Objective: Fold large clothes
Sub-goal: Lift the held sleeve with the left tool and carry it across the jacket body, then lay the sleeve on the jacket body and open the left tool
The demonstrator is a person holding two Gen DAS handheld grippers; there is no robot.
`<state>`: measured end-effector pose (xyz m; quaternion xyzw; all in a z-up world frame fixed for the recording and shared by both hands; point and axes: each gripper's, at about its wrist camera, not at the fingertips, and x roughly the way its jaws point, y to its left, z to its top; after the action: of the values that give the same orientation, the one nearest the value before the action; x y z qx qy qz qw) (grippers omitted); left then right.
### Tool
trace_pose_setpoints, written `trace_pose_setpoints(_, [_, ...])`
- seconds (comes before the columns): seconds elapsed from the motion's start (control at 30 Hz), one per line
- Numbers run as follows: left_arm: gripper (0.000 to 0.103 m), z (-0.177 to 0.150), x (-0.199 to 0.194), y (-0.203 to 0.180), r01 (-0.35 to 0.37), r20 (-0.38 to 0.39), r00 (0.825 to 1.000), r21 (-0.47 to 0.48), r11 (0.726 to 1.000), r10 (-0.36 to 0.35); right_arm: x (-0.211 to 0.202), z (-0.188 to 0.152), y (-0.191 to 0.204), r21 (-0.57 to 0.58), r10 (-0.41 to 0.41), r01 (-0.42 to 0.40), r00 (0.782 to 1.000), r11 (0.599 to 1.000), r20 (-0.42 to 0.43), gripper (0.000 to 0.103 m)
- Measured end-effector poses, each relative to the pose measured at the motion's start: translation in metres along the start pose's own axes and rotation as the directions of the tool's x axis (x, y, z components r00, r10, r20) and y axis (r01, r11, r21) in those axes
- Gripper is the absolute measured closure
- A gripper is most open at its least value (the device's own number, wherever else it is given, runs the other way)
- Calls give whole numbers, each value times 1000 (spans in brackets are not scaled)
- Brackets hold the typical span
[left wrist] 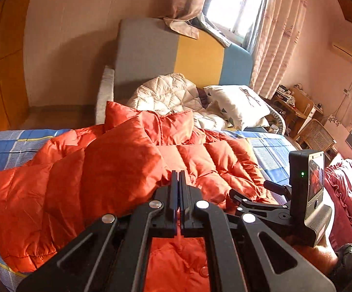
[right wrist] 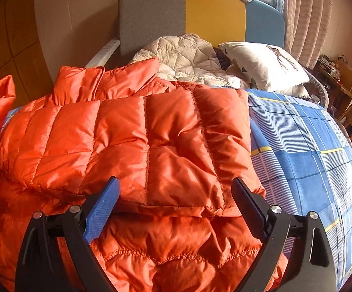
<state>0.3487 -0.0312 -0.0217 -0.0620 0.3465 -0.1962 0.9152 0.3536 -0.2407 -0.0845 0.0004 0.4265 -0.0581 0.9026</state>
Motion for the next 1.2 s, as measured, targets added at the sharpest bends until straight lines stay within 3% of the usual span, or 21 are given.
trace_pose_setpoints(0.4, [103, 31, 35, -65, 165, 8, 986, 50, 985, -166, 9, 10, -24, 22, -9, 9, 1000, 1000, -11, 12])
trace_pose_setpoints(0.77, [102, 31, 76, -116, 290, -86, 955, 88, 953, -283, 16, -6, -39, 20, -15, 16, 999, 1000, -38, 12])
trace_pose_setpoints(0.83, [93, 28, 80, -116, 293, -98, 954, 79, 953, -285, 16, -8, -40, 21, -15, 16, 999, 1000, -41, 12])
trace_pose_setpoints(0.9, [45, 27, 79, -110, 287, -88, 956, 58, 956, -281, 17, -10, -43, 32, -20, 22, 999, 999, -45, 12])
trace_pose_setpoints(0.93, [41, 27, 76, -105, 287, -76, 956, 33, 957, -284, 16, -11, -42, 27, -23, 25, 999, 999, -46, 12])
trace_pose_setpoints(1.07, [43, 31, 58, -80, 252, -35, 967, -32, 967, -253, 12, -14, -40, 32, -40, 42, 998, 999, -51, 12])
trace_pose_setpoints(1.17, [43, 30, 36, -45, 165, 11, 986, -89, 982, -164, 1, -15, -42, 38, -94, 96, 995, 995, -45, 14])
trace_pose_setpoints(1.2, [42, 27, 26, -30, 100, 20, 995, -106, 989, -99, -5, -15, -43, 42, -102, 103, 994, 994, -37, 21])
